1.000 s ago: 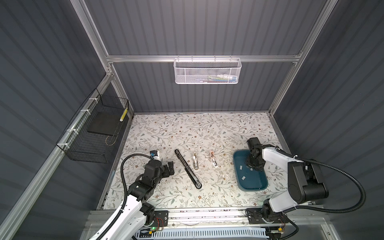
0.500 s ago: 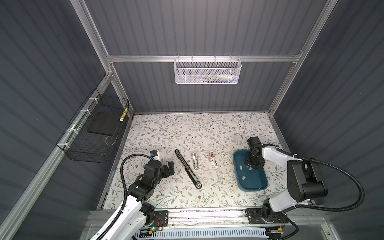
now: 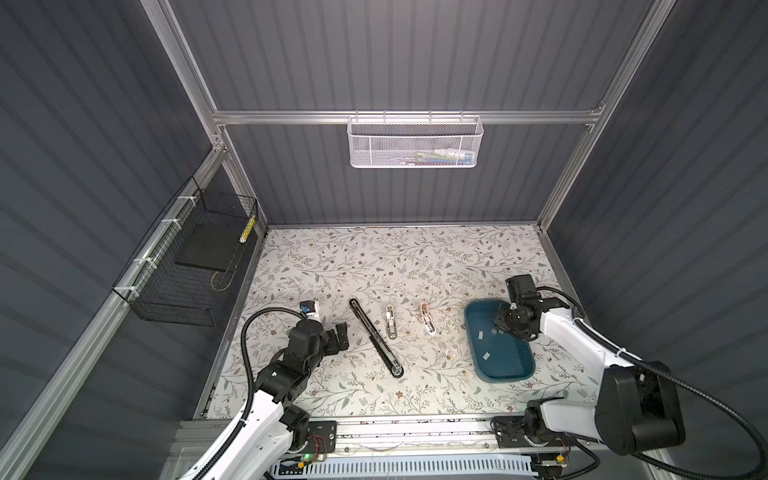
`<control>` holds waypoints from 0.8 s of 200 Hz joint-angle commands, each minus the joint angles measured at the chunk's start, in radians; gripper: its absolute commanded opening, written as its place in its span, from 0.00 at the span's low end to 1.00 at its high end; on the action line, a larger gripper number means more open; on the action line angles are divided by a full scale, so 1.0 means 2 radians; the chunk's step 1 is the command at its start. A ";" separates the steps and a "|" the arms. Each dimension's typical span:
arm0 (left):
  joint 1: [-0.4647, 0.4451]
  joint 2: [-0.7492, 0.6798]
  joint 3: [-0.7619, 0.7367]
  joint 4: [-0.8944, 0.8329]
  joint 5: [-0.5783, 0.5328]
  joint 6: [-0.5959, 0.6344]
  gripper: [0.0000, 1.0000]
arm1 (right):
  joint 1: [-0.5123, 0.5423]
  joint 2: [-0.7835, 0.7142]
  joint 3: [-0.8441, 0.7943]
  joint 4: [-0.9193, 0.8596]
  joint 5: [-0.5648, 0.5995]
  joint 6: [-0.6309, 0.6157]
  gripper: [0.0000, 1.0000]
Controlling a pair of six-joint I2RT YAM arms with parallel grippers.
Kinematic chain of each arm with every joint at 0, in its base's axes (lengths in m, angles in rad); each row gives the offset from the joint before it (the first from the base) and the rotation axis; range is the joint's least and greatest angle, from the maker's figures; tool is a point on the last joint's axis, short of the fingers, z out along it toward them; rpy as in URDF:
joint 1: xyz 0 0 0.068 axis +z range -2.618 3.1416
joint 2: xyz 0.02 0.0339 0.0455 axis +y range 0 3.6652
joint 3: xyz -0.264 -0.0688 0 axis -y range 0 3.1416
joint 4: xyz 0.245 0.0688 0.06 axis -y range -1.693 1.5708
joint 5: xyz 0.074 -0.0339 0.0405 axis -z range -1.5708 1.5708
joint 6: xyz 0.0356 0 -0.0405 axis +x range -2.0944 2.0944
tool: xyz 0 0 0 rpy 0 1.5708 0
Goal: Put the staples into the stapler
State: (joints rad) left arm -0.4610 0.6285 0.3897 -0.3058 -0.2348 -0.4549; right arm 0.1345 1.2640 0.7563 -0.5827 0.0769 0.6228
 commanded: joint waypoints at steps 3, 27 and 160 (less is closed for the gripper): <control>0.002 -0.009 -0.006 0.003 0.006 0.006 0.99 | 0.011 -0.034 -0.011 0.007 -0.011 -0.024 0.18; 0.002 -0.011 -0.007 0.003 0.007 0.006 0.99 | 0.045 -0.060 -0.008 0.030 -0.010 -0.038 0.19; 0.002 0.003 -0.017 0.048 0.110 0.038 1.00 | 0.252 0.030 0.029 0.276 -0.003 -0.153 0.16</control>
State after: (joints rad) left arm -0.4610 0.6220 0.3717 -0.2687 -0.1509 -0.4362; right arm 0.6147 1.2854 0.8165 -0.1814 0.0948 0.4000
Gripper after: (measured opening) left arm 0.994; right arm 0.162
